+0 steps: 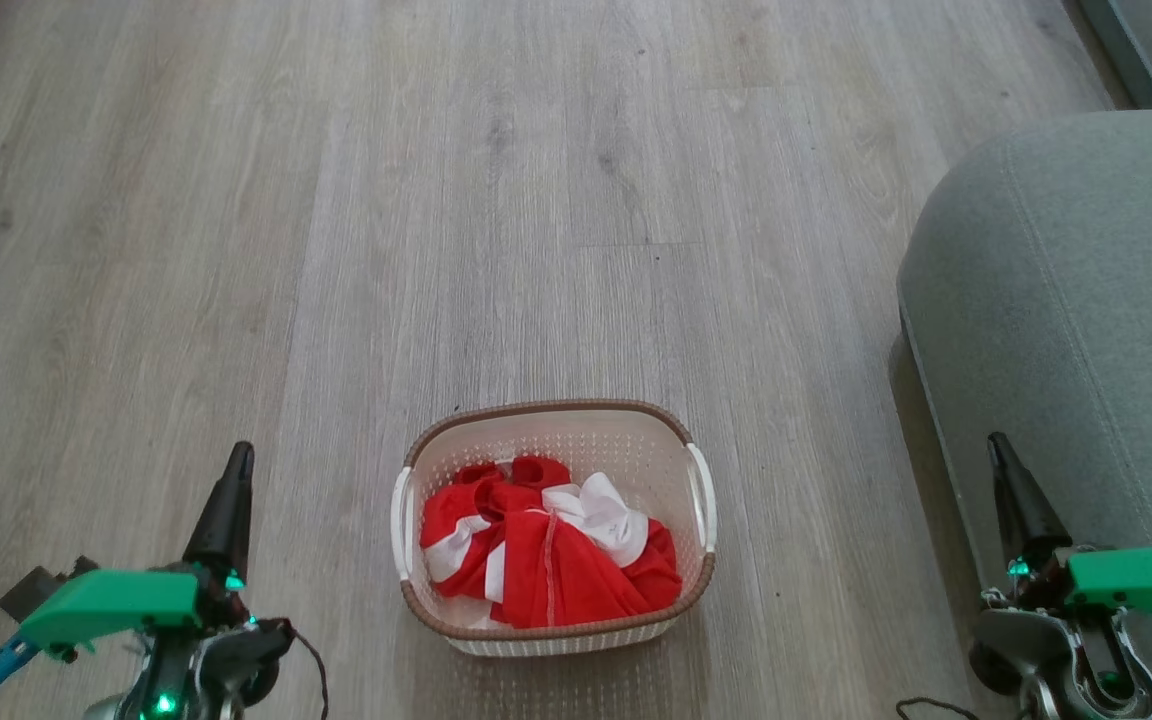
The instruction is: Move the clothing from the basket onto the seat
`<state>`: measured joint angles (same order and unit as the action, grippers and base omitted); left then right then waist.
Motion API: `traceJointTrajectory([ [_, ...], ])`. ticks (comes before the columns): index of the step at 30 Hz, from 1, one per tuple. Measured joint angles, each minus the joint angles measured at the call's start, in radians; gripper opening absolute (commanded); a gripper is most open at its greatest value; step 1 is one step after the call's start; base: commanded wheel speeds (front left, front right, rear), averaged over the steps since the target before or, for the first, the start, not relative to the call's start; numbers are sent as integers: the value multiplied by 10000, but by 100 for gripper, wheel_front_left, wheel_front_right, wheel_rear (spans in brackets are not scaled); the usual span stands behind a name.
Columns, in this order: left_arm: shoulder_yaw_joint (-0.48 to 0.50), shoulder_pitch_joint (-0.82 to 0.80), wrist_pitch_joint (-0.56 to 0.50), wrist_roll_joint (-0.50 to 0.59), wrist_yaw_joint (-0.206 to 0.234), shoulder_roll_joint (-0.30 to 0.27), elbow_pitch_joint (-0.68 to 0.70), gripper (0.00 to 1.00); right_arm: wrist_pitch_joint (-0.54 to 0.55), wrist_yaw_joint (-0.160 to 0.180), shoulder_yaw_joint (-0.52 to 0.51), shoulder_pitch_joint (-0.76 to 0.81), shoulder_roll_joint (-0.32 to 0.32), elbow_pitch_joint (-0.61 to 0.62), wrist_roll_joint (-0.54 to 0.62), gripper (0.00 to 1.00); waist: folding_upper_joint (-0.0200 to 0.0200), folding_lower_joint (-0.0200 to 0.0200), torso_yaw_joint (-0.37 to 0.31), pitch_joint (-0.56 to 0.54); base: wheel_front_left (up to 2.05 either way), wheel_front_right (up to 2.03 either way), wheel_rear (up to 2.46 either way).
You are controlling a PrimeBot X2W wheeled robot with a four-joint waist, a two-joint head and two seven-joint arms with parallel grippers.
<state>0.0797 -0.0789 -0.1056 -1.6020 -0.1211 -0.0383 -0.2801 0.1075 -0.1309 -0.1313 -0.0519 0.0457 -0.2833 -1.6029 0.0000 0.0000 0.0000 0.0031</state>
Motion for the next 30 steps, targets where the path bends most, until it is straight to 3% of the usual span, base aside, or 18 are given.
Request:
traceJointTrajectory([
  [9, 0, 0, 0, 0, 0, 0, 0, 0, 0, 0, 0, 0, 0, 0, 0, 0, 0, 0, 0, 0, 0, 0, 0],
  [10, -10, 3, 6, 4, 10, 4, -59, 100, -2, -2, 10, 12, -2, -73, 2, 100, 0, 0, 0, 0, 0, 0, 0],
  [14, -92, 382, 13, 4, 17, 40, -537, 100, -6, 0, 63, 351, -67, -548, 2, 100, 0, 0, 0, 3, 0, 0, 0],
  [30, -464, 526, 456, 234, 15, 44, -579, 100, -416, 0, 326, 436, -69, -539, 523, 100, 0, 0, 20, 26, 0, 0, 0],
])
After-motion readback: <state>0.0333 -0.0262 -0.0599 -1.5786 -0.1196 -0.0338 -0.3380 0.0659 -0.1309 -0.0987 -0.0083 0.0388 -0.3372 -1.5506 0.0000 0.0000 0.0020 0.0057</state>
